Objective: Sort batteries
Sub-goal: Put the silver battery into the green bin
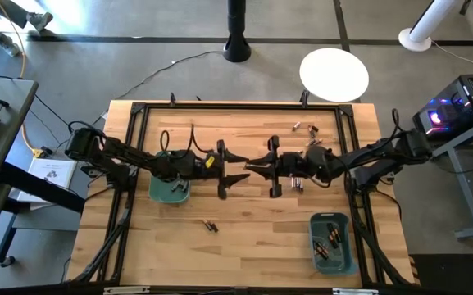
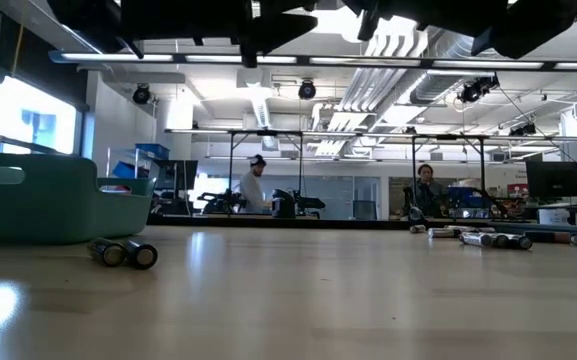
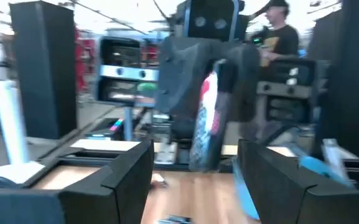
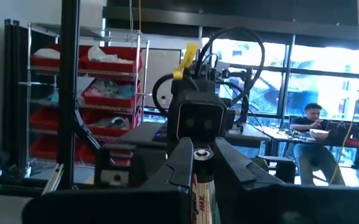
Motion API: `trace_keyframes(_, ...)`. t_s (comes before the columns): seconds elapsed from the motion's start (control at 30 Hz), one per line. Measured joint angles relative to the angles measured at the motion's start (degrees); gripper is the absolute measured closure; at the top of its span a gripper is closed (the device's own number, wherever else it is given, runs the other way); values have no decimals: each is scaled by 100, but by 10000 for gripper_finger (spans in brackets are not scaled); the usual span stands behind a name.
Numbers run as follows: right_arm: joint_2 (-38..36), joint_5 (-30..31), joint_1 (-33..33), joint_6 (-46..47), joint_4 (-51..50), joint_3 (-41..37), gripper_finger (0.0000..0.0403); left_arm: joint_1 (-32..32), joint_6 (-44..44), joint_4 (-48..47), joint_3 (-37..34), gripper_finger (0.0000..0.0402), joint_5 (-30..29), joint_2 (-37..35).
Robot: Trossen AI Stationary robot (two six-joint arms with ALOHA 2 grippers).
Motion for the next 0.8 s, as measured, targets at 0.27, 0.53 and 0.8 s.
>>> trace_keyframes(0.27,226,-5,0,0,-121,157,386,20,-72,31,0,227,76,0)
trace_keyframes(0.53,214,0,0,-1,-277,160,386,4,-166,-179,-2,324,78,-5)
trace_keyframes(0.8,214,15,-153,376,-744,156,287,-324,-161,-1733,0,365,-853,-832)
